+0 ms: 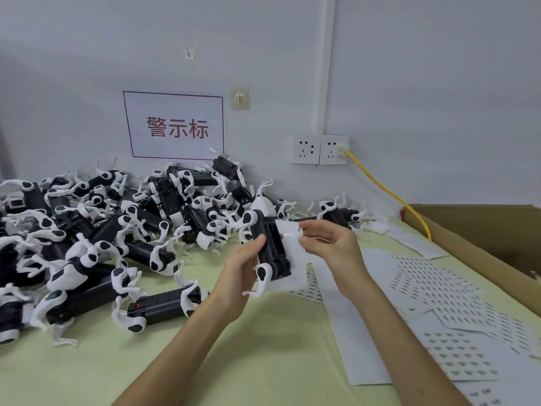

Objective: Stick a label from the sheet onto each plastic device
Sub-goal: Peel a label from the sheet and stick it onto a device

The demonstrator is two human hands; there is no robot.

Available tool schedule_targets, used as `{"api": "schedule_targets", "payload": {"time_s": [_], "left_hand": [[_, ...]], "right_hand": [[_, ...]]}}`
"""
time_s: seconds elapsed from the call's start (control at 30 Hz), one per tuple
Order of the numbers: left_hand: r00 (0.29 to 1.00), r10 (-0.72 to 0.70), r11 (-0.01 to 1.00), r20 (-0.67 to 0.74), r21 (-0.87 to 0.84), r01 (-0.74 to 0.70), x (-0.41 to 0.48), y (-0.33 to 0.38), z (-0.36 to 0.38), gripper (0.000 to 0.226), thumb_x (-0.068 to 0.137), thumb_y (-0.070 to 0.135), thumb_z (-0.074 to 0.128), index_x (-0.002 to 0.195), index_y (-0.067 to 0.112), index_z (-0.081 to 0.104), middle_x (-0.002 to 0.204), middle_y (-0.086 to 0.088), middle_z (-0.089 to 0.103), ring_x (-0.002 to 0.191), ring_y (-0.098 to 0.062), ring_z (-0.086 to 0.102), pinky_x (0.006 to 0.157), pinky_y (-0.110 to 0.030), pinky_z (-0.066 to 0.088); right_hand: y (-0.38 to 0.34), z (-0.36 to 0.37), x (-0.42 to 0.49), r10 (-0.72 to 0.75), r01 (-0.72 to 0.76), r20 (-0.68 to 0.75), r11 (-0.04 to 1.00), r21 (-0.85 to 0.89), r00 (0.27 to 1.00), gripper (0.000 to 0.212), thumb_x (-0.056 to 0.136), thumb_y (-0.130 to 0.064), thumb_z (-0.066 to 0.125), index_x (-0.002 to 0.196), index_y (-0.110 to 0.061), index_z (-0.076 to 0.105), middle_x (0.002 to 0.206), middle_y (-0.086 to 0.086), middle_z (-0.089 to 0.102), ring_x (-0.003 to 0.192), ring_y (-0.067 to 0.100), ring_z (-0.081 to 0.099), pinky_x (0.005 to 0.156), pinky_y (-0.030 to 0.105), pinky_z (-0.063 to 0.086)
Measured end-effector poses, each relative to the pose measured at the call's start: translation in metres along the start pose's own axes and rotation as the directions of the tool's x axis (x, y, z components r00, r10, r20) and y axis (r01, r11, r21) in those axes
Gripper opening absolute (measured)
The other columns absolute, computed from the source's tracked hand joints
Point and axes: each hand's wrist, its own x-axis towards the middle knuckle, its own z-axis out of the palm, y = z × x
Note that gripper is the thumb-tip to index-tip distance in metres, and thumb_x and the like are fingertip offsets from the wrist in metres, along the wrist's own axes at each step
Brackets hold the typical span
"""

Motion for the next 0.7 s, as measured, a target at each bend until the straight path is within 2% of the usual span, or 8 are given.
{"api": "schedule_targets", "payload": {"time_s": [0.1, 0.13, 0.23, 0.33, 0.47, 0.6, 0.7], "left_hand": [[1.0, -0.009, 0.995, 0.001, 0.095, 0.009, 0.0, -0.003, 0.0, 0.059, 0.078, 0.045, 0.072, 0.114, -0.001, 0.071, 0.101, -0.01, 0.073, 0.09, -0.021, 0.07, 0.072, -0.025, 0.056], [1.0, -0.004, 0.993, 0.006, 0.116, 0.004, 0.0, -0.004, -0.001, 0.054, 0.079, 0.043, 0.072, 0.11, -0.002, 0.072, 0.094, -0.009, 0.072, 0.083, -0.02, 0.07, 0.069, -0.024, 0.055], [0.999, -0.006, 0.99, 0.04, 0.143, 0.0, 0.0, -0.006, -0.004, 0.037, 0.085, 0.036, 0.065, 0.1, 0.005, 0.077, 0.086, -0.006, 0.072, 0.076, -0.019, 0.069, 0.066, -0.023, 0.054], [0.999, -0.007, 0.988, 0.049, 0.154, -0.001, 0.001, -0.006, -0.007, 0.043, 0.083, 0.038, 0.068, 0.105, 0.001, 0.076, 0.091, -0.009, 0.073, 0.08, -0.02, 0.07, 0.069, -0.024, 0.055], [0.995, 0.011, 0.978, 0.101, 0.207, -0.032, 0.0, -0.006, -0.008, 0.023, 0.088, 0.032, 0.063, 0.088, 0.019, 0.081, 0.076, 0.006, 0.071, 0.069, -0.01, 0.068, 0.065, -0.017, 0.052], [0.995, 0.015, 0.977, 0.094, 0.209, -0.034, 0.002, -0.007, -0.012, 0.026, 0.087, 0.032, 0.062, 0.095, 0.016, 0.081, 0.077, 0.004, 0.071, 0.071, -0.012, 0.068, 0.065, -0.019, 0.053], [0.995, 0.032, 0.974, 0.098, 0.221, -0.053, 0.005, -0.008, -0.013, 0.027, 0.088, 0.033, 0.062, 0.095, 0.014, 0.08, 0.076, 0.004, 0.07, 0.069, -0.012, 0.066, 0.064, -0.019, 0.051]], "right_hand": [[0.0, 0.0, 0.0, -0.026, 0.026, -0.009, 0.999, -0.029, 1.0, 0.029, 0.081, 0.007, 0.074, 0.094, -0.019, 0.077, 0.093, 0.001, 0.077, 0.083, 0.007, 0.07, 0.078, 0.02, 0.056], [0.001, 0.0, 0.0, -0.03, 0.029, -0.003, 0.999, -0.036, 1.0, 0.03, 0.081, 0.006, 0.075, 0.094, -0.02, 0.077, 0.094, 0.003, 0.077, 0.084, 0.008, 0.071, 0.078, 0.019, 0.055], [0.001, 0.0, 0.0, -0.041, 0.043, 0.02, 0.997, -0.059, 0.999, 0.03, 0.08, 0.004, 0.077, 0.093, -0.024, 0.078, 0.09, 0.001, 0.077, 0.083, 0.007, 0.071, 0.075, 0.015, 0.053], [0.002, -0.001, 0.001, -0.057, 0.06, 0.03, 0.992, -0.111, 0.998, 0.029, 0.079, 0.0, 0.08, 0.092, -0.025, 0.078, 0.083, -0.007, 0.076, 0.081, 0.005, 0.071, 0.074, 0.014, 0.052], [0.004, 0.0, 0.0, -0.114, 0.119, 0.035, 0.957, -0.265, 0.993, 0.025, 0.08, -0.003, 0.081, 0.086, -0.027, 0.077, 0.083, -0.009, 0.076, 0.082, 0.006, 0.073, 0.078, 0.019, 0.056], [0.005, 0.001, -0.001, -0.164, 0.17, 0.047, 0.929, -0.328, 0.985, 0.011, 0.082, -0.008, 0.081, 0.09, -0.016, 0.08, 0.083, -0.006, 0.077, 0.081, 0.007, 0.074, 0.079, 0.023, 0.058], [0.006, 0.002, -0.002, -0.195, 0.2, 0.047, 0.917, -0.345, 0.98, 0.01, 0.084, -0.006, 0.079, 0.093, -0.01, 0.081, 0.082, -0.004, 0.077, 0.079, 0.008, 0.074, 0.079, 0.023, 0.058]]}}
